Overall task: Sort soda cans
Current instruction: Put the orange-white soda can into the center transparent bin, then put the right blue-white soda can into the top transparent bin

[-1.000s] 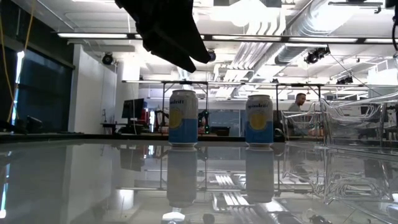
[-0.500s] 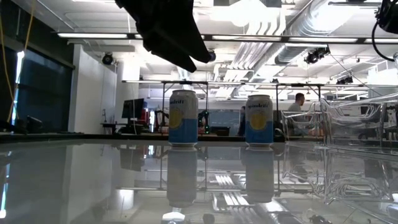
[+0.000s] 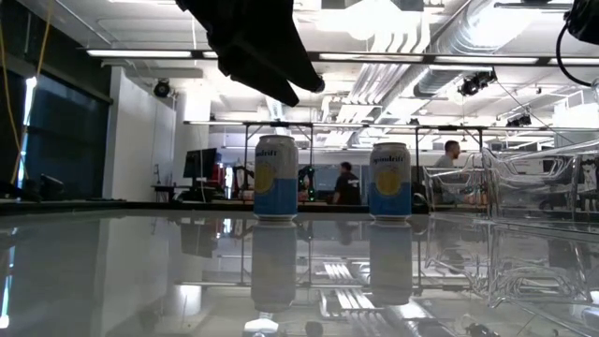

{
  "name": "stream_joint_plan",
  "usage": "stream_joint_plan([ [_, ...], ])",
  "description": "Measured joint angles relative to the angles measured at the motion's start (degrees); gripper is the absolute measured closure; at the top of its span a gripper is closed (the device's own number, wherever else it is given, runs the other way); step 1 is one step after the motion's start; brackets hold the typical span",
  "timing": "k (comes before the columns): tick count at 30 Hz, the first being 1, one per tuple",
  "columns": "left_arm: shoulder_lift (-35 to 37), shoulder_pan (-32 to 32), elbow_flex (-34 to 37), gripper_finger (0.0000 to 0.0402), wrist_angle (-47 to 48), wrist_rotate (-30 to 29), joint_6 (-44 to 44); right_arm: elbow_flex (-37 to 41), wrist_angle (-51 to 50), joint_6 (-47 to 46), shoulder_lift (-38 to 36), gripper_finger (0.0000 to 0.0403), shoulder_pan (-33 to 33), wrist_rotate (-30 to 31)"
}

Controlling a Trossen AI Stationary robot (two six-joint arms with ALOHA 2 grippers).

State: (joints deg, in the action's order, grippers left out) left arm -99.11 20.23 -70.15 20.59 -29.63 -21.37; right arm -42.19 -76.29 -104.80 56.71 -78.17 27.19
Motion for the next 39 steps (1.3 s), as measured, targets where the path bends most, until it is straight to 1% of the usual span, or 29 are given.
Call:
stream_joint_plan([
  [4, 0.0, 0.0, 0.0, 0.0061, 0.0, 0.0, 0.0, 0.0, -0.1, -0.2, -0.2, 0.0067, 0.0, -2.4],
  [10, 0.0, 0.0, 0.0, 0.0061, 0.0, 0.1, -0.1, -1.4, -1.5, -0.3, -1.4, 0.0060, 0.0, -3.2],
  [16, 0.0, 0.0, 0.0, 0.0061, 0.0, 0.1, -0.5, -8.5, -9.5, -0.3, -1.5, 0.0058, 0.1, -3.1],
  [19, 0.0, 0.0, 0.0, 0.0061, 0.0, 0.1, -0.5, -12.8, -13.6, -0.4, -1.5, 0.0058, 0.2, -1.2],
  [20, 0.0, 0.0, 0.0, 0.0061, 0.0, 0.1, -0.5, -14.0, -13.9, -0.3, -1.6, 0.0057, 0.2, 0.8],
  [21, 0.0, 0.0, 0.0, 0.0061, 0.0, 0.1, -0.5, -15.0, -13.7, 0.5, -1.7, 0.0057, 0.2, 4.0],
  [23, 0.0, 0.0, 0.0, 0.0061, 0.1, -1.1, -0.4, -16.3, -13.7, 1.9, -1.7, 0.0057, 0.2, 13.2],
  [24, 0.0, 0.0, 0.0, 0.0061, 0.8, -2.6, -0.1, -16.5, -13.6, 2.8, -1.7, 0.0057, 0.2, 18.2],
  [26, 0.1, -0.1, 0.0, 0.0061, 3.3, -4.6, 0.0, -16.7, -13.0, 4.9, -1.7, 0.0057, 0.2, 27.7],
  [28, 0.4, -0.9, 0.0, 0.0061, 5.5, -4.5, -0.4, -16.7, -12.6, 6.9, -1.8, 0.0057, 0.2, 33.4],
  [30, 0.9, -2.0, 0.5, 0.0063, 6.4, -3.5, -0.5, -16.7, -12.1, 8.1, -2.0, 0.0057, 0.2, 36.1],
  [32, 2.0, -2.9, 3.2, 0.0066, 3.7, -1.7, 0.2, -16.6, -10.0, 10.2, -2.0, 0.0057, 0.2, 37.7],
  [34, 4.1, -3.6, 8.6, 0.0070, -3.4, 2.3, 1.1, -16.6, -5.5, 14.1, -2.0, 0.0057, 0.2, 37.4],
  [37, 8.4, -4.1, 18.9, 0.0077, -20.2, 7.7, 2.3, -16.4, 4.9, 23.7, -2.0, 0.0057, 1.6, 35.6],
  [39, 11.4, -4.1, 25.3, 0.0080, -30.8, 8.9, 1.6, -15.3, 13.7, 32.9, -2.3, 0.0057, 4.0, 34.0],
])
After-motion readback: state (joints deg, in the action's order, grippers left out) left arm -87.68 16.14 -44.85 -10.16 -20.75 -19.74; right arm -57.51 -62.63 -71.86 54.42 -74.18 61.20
